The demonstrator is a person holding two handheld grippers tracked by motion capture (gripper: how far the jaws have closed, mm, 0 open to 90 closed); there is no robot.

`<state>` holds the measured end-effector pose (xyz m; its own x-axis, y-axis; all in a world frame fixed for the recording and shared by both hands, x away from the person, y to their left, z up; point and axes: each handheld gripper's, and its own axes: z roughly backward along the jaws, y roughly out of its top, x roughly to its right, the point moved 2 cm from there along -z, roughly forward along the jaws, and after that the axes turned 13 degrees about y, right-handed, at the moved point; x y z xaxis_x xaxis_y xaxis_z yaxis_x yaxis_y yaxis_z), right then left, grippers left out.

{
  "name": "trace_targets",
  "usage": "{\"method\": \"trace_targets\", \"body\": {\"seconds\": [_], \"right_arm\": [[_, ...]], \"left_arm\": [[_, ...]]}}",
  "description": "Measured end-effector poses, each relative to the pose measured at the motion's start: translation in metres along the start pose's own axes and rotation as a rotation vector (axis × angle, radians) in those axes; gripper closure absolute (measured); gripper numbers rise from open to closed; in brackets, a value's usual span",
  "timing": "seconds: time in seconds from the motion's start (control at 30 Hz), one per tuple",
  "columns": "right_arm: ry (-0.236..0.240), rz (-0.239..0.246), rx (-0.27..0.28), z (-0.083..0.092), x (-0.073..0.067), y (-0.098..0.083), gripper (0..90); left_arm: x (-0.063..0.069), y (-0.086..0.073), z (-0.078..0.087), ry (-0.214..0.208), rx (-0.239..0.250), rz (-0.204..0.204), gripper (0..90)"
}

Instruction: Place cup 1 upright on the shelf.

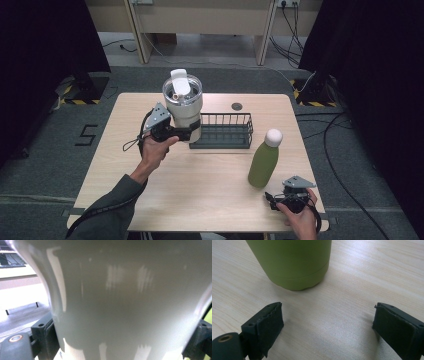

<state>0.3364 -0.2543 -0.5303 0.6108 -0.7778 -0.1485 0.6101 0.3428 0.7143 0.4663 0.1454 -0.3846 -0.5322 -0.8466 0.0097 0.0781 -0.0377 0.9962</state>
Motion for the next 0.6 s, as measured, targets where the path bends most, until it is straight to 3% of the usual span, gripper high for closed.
{"method": "trace_targets", "body": {"seconds": [0.6], "right_arm": [[0.000, 0.000, 0.000, 0.000, 0.000, 0.000, 9.4]], "left_arm": [[-0.006, 0.001, -0.022, 0.011, 0.012, 0.004, 10.5]]}}
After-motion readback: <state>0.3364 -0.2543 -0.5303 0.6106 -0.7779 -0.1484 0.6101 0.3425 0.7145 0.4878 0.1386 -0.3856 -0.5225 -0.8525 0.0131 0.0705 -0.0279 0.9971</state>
